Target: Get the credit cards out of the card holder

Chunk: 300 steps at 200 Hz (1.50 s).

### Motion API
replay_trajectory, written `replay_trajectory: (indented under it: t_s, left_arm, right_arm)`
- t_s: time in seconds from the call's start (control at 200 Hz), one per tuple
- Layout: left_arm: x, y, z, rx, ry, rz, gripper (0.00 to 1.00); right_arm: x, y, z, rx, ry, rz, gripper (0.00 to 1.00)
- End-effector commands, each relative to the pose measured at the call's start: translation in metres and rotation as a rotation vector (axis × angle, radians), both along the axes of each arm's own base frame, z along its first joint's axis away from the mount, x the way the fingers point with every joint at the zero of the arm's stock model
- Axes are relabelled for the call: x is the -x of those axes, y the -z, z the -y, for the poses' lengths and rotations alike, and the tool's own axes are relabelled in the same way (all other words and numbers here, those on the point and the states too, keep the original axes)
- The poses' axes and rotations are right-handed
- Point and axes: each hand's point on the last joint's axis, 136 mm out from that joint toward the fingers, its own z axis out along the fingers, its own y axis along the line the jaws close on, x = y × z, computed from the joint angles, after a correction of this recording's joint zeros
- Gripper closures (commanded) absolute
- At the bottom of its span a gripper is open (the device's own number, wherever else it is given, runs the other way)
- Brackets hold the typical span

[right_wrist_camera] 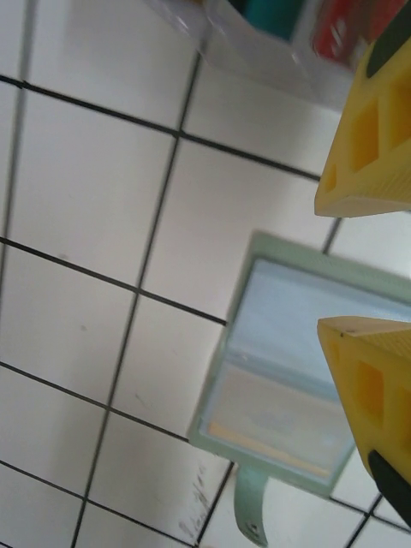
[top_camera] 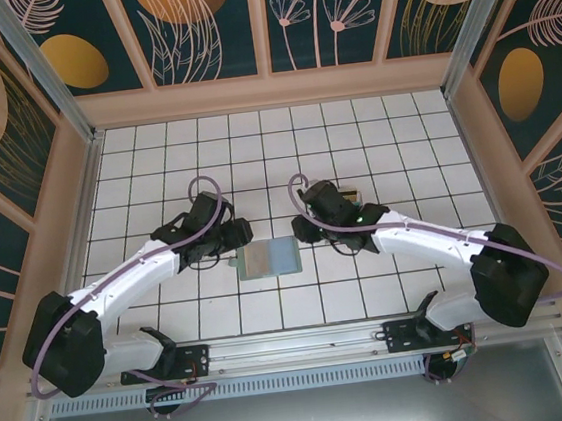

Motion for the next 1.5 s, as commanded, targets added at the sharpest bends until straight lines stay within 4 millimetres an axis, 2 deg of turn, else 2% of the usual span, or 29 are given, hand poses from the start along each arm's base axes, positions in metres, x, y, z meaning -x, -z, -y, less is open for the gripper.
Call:
replay_trajectory:
  t_s: [0.0, 0.235, 0.47, 0.556, 0.846, 1.046, 1.496]
  left_arm:
    - [0.010, 0.015, 0.005, 0.043, 0.017, -0.066, 0.41]
    - [0.022, 0.035, 0.012, 0.078, 0.047, -0.123, 0.41]
    - [0.024, 0.041, 0.021, 0.098, 0.092, -0.145, 0.41]
    - [0.024, 0.046, 0.022, 0.091, 0.099, -0.160, 0.41]
    - [0.029, 0.059, 0.027, 0.080, 0.118, -0.192, 0.42]
    - [0.035, 0.065, 0.042, 0.099, 0.153, -0.210, 0.44]
    - [0.029, 0.050, 0.082, 0.167, 0.277, -0.187, 0.45]
  right_arm:
    - [0.011, 0.009, -0.023, -0.121, 0.037, -0.072, 0.64]
    - [0.035, 0.058, -0.027, -0.077, 0.051, -0.178, 0.67]
    - [0.040, 0.084, -0.011, -0.038, 0.137, -0.227, 0.65]
    - [0.044, 0.090, -0.011, -0.040, 0.134, -0.246, 0.65]
    - [0.045, 0.101, -0.016, -0.054, 0.146, -0.278, 0.69]
    - [0.046, 0.103, -0.022, -0.057, 0.129, -0.297, 0.70]
    - [0.044, 0.103, -0.022, -0.054, 0.134, -0.298, 0.70]
